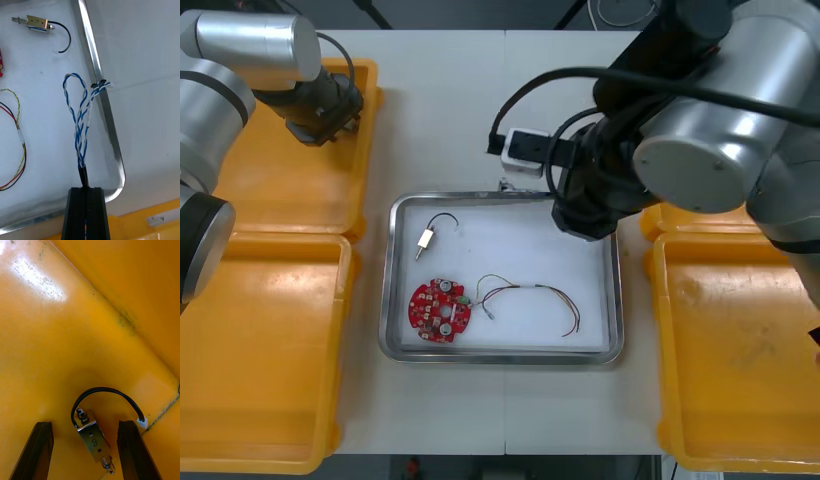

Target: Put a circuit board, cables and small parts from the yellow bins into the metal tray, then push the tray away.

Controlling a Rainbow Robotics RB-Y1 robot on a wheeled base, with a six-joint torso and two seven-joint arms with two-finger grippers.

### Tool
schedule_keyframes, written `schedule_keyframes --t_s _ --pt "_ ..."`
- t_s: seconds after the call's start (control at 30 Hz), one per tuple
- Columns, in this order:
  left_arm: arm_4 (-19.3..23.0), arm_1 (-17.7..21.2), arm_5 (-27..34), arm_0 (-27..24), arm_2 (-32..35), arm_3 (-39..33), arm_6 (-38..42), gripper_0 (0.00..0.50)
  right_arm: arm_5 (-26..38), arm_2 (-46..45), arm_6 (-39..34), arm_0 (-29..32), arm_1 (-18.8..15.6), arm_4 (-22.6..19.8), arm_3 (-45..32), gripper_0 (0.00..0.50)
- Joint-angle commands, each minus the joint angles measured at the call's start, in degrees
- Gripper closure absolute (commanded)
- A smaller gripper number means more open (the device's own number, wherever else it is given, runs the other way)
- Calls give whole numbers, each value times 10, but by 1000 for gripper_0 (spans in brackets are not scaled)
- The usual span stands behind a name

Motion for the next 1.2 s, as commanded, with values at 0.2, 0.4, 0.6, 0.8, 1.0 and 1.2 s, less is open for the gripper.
schedule_keyframes --t_s 0.2,0.4,0.6,0.8,1.0,1.2 --pt "-9 -11 -6 -21 -9 11 27 78 -72 134 38 -1 17 81 39 500" --pt "-9 -11 -6 -21 -9 11 24 500 -116 167 57 0 18 88 92 500" --pt "-6 -11 -6 -21 -9 11 23 500 -136 198 70 0 22 129 130 500" --pt "-5 -8 -5 -21 -9 11 25 500 -149 206 72 -1 27 147 154 500" --pt "-2 7 16 -22 8 2 20 500 -148 206 63 0 27 146 154 286" --pt "-7 30 91 -22 38 -48 18 500 -157 206 54 0 27 150 151 0"
